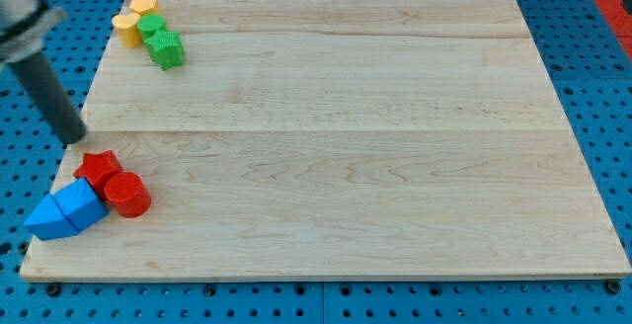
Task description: Move the red circle to the center right
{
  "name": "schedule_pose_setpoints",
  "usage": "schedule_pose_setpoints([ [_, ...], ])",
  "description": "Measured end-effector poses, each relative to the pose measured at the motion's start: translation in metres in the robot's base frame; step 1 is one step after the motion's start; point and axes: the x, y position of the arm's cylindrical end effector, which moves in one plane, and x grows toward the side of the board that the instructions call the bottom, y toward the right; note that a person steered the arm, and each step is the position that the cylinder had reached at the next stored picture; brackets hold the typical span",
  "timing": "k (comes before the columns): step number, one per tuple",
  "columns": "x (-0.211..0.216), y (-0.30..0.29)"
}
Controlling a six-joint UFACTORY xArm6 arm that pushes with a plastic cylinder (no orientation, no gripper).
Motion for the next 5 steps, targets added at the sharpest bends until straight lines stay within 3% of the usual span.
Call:
schedule_pose_setpoints([
  [1, 0.005, -0.001],
  [3, 0.142, 0.002],
  [4, 0.141, 0.009],
  [5, 0.134, 0.062],
])
